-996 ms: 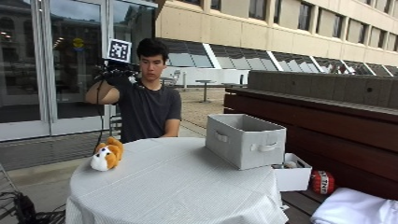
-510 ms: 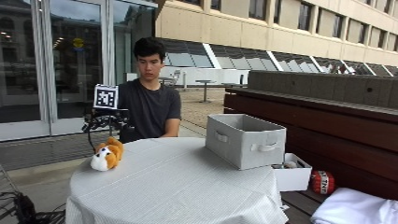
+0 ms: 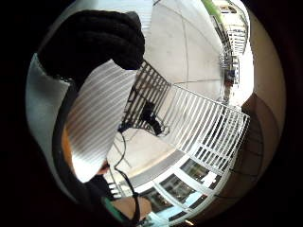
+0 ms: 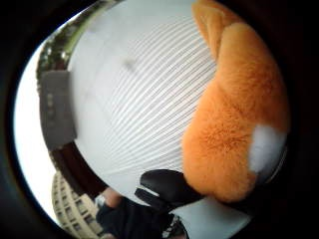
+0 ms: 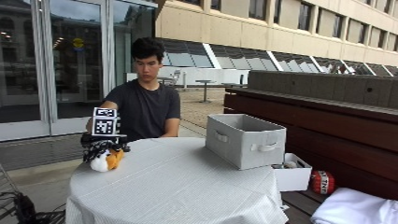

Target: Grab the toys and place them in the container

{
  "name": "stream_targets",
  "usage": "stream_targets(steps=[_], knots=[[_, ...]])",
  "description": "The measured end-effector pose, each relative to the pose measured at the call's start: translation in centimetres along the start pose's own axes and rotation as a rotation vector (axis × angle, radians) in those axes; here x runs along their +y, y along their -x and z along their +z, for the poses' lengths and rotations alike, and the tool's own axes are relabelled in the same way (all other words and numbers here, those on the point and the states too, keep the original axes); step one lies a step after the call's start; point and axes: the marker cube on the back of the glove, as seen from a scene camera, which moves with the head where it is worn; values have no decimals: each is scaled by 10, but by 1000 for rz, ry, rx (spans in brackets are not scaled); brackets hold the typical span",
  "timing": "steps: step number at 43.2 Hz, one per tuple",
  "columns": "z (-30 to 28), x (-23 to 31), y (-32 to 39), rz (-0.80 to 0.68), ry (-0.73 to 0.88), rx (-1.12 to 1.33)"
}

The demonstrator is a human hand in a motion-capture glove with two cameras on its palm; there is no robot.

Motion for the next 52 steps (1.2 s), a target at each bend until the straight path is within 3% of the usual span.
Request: stream_targets(steps=[16, 26, 34, 47, 52], knots=[[-2, -14, -8, 59, -72, -56], [-10, -18, -10, 170, -145, -93], [-25, -13, -8, 155, -170, -93], [-94, -18, 3, 15, -377, -102], [-127, 0, 12, 86, -272, -122]])
